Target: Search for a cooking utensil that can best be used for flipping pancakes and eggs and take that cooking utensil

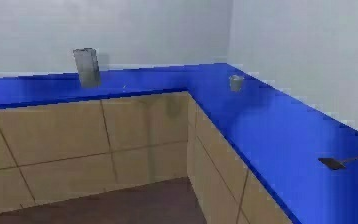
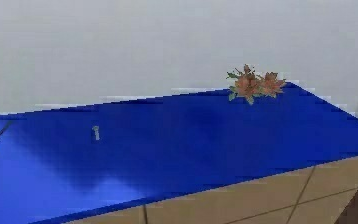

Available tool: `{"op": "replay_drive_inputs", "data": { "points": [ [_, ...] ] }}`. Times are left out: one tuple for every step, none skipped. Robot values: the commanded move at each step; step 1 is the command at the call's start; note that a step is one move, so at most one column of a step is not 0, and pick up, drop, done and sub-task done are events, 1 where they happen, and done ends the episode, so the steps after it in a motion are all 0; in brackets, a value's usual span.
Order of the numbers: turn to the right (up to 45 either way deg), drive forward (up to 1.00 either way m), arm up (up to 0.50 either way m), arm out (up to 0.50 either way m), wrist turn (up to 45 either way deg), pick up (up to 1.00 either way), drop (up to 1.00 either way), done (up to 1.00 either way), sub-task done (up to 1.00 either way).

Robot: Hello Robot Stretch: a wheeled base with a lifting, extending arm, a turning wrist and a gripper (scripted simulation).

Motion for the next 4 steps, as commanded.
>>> {"op": "replay_drive_inputs", "data": {
  "points": [
    [45.0, 0.0, 0.0, 0.0, 0.0, 0.0, 0.0, 0.0, 0.0],
    [27.0, 0.0, 0.0, 0.0, 0.0, 0.0, 0.0, 0.0, 0.0],
    [0.0, 0.15, 0.0, 0.0, 0.0, 0.0, 0.0, 0.0, 0.0],
    [-45.0, 0.0, 0.0, 0.0, 0.0, 0.0, 0.0, 0.0, 0.0]
  ]
}}
